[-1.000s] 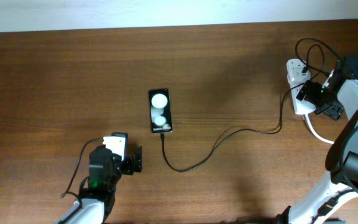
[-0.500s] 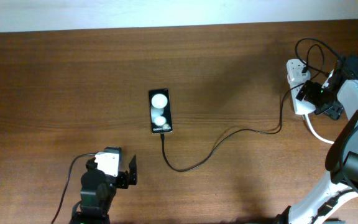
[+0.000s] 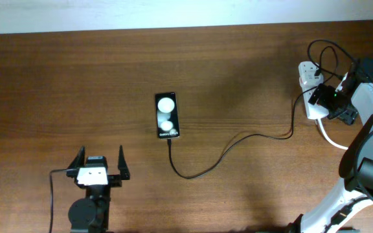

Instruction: Plug charger to phone and switch on socket

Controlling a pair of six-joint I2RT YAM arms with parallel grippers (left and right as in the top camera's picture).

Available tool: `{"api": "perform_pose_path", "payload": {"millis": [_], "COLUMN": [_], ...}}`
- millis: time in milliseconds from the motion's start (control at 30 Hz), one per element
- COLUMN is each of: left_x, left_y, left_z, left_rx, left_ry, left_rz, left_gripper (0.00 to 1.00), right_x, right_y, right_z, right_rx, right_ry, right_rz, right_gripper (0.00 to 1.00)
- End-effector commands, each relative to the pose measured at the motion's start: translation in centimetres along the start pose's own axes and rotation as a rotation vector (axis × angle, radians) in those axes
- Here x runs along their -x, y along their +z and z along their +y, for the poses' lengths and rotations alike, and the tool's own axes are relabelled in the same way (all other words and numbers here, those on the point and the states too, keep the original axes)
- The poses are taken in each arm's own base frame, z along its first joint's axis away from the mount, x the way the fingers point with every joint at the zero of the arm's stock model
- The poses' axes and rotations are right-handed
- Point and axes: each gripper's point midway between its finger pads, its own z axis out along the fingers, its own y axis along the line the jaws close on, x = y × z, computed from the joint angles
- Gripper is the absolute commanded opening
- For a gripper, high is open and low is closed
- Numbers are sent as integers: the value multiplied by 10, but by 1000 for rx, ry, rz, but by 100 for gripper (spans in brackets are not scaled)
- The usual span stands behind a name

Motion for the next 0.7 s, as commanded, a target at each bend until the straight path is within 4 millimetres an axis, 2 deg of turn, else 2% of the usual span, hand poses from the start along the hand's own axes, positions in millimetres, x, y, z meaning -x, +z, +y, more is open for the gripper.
{"api": "perform_pose_path", "payload": {"millis": [0, 667], "left_x": [1, 1], "left_y": [-1, -1], "left_z": [19, 21], "left_rx": [109, 113], "left_ry": [-63, -64], "left_rz": [-10, -11], "left_gripper": [99, 99], "right_x": [-13, -13], "right_y": [11, 11], "right_z": [-9, -9], "right_rx": [-37, -36], "right_ry": [-11, -11], "right_rz": [43, 43], "right_gripper": [99, 99]}}
